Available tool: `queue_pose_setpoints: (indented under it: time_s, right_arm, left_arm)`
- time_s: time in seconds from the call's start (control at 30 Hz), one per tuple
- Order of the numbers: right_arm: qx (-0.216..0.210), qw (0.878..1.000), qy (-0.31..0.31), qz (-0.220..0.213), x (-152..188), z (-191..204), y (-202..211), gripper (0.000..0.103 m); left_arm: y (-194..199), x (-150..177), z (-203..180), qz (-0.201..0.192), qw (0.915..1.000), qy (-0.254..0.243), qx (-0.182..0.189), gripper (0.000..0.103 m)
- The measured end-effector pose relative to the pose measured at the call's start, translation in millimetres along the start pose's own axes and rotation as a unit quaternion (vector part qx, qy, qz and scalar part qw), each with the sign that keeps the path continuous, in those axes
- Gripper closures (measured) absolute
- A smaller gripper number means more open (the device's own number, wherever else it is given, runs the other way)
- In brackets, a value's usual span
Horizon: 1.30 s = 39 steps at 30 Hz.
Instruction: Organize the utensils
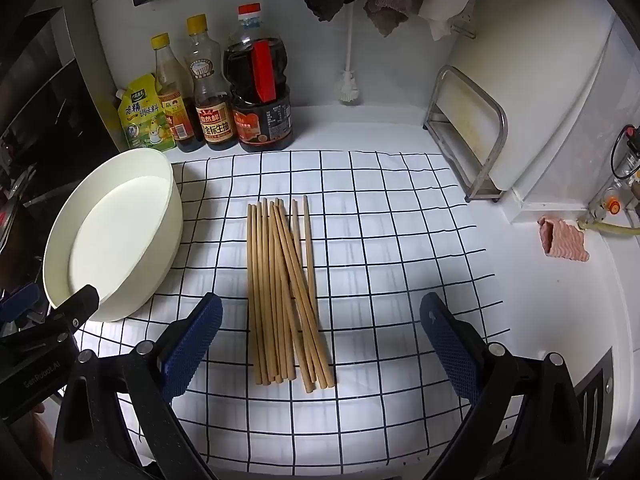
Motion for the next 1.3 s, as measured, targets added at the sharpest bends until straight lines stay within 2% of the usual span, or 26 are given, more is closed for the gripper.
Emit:
queue_pose_setpoints:
  time_s: [1.3]
  right_arm:
    - [0.005, 1.000, -0.002, -0.008, -1, -2, 10, 0.008]
  left_arm:
    - [9, -4, -1, -0.002, 1.0000, -0.001, 0.001, 0.006]
Point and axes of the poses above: each gripper's, at about its wrist camera, not at the fingertips, and y roughly against the way its jaws point, z to its left, x to its underside, the point moved 3 cm from there along -y, roughly the way its jaws point, and after that the axes turned 7 degrees about y, right-handed, at the moved point
